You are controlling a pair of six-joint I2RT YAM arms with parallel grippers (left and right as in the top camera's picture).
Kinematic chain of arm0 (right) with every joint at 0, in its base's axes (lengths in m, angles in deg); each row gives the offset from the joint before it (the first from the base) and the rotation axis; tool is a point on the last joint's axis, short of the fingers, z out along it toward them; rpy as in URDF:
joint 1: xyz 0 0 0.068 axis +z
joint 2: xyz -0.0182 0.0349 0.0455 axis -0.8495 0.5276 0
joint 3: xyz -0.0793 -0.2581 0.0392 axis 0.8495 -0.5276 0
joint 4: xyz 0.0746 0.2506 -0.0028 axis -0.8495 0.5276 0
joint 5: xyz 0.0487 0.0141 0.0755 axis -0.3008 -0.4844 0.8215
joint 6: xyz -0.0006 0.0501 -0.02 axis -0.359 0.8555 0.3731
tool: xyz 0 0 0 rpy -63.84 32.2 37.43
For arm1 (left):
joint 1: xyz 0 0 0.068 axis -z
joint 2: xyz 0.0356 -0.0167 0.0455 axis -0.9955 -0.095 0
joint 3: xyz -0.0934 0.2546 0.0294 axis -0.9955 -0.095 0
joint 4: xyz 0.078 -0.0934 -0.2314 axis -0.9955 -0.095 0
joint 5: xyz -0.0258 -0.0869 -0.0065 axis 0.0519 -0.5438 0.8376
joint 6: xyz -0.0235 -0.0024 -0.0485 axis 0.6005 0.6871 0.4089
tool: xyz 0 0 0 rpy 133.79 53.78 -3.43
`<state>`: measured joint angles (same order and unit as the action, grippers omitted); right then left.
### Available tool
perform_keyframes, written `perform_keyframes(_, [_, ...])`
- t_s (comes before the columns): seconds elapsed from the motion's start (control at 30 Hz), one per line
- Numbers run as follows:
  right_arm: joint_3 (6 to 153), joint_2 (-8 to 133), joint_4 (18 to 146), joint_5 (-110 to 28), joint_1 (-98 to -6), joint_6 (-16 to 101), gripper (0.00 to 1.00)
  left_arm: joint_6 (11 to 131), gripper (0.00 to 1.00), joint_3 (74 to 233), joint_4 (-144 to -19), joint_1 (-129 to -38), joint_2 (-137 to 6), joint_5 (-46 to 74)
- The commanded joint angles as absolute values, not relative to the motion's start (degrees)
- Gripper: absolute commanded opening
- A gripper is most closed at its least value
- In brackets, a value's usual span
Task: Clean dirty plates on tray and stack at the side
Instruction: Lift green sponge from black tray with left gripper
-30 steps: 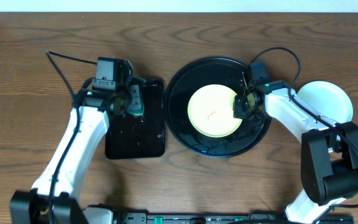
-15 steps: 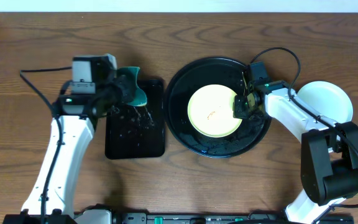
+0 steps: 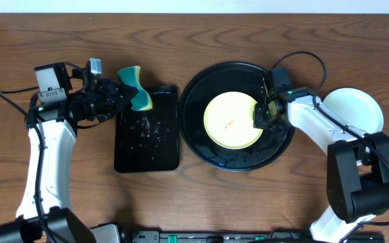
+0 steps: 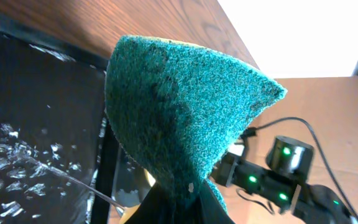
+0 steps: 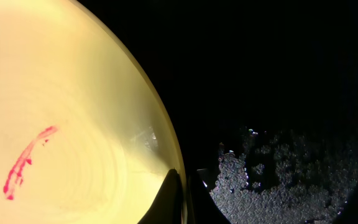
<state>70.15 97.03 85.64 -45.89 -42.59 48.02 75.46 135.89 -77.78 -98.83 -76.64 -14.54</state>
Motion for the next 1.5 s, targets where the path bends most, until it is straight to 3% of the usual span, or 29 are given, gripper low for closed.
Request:
perform_keyframes(0.0, [69.7,97.5,85.8,-45.7,-41.9,47.4,0.01,75.3,0.07,137.1,-77.5,-99.4,-78.0,-20.4])
perform_keyframes(1.03, [69.7,97.5,85.8,-45.7,-41.9,47.4,0.01,75.0,0.07,137.1,-75.2,-98.3,-79.0,-18.9])
perform_keyframes(1.1, [69.7,97.5,85.8,-45.7,-41.9,47.4,0.01,72.4,0.07,137.1,-74.7,-96.5,-79.0,-12.2])
perform_keyframes(1.33, [69.7,97.5,85.8,-45.7,-41.9,47.4,0.01,63.1,0.07,137.1,-77.8,-82.1,-79.1,33.2])
perform_keyframes(1.47, [69.7,97.5,85.8,-45.7,-41.9,47.4,0.01,63.3,0.07,137.1,-79.6,-75.8,-79.2,45.5])
